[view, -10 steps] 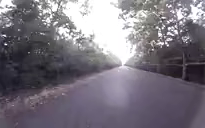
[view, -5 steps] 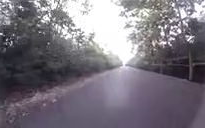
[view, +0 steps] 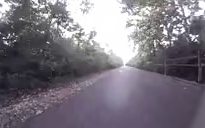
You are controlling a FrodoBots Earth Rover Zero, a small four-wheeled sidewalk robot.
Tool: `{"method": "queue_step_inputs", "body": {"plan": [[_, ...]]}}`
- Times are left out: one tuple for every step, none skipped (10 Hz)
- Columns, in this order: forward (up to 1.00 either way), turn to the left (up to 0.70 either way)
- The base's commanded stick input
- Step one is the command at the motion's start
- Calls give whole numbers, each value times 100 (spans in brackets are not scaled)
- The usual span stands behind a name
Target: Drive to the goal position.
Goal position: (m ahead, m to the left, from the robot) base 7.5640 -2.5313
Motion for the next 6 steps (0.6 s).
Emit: {"method": "queue_step_inputs", "body": {"plan": [[100,-40],[100,-40],[100,-40],[100,-40],[100,-40],[100,-40]]}}
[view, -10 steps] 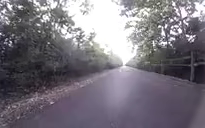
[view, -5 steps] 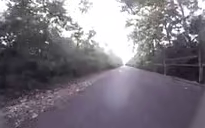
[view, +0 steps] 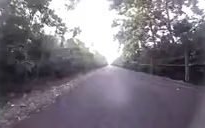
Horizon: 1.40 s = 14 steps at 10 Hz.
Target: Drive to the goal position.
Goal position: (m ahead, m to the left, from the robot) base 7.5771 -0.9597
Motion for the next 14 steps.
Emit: {"method": "queue_step_inputs", "body": {"plan": [[100,-40],[100,-40],[100,-40],[100,-40],[100,-40],[100,-40],[100,-40],[100,-40],[100,-36],[100,-13],[100,0],[100,0],[100,0],[100,0]]}}
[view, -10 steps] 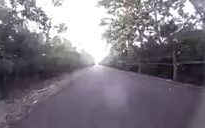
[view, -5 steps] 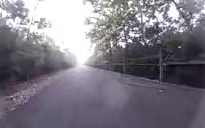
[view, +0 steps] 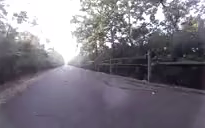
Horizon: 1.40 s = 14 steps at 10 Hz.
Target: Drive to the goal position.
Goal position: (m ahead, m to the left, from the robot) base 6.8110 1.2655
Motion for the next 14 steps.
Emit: {"method": "queue_step_inputs", "body": {"plan": [[100,0],[100,0],[100,0],[100,0],[100,0],[100,0],[100,0],[100,0],[100,0],[100,0],[100,0],[100,0],[100,0],[100,0]]}}
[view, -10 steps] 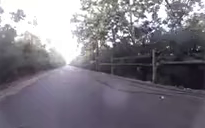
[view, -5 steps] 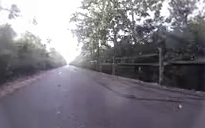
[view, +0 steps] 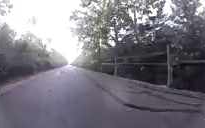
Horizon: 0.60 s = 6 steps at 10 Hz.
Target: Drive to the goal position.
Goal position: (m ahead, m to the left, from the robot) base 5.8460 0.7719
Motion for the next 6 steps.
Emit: {"method": "queue_step_inputs", "body": {"plan": [[100,0],[100,0],[100,0],[100,0],[100,0],[100,0]]}}
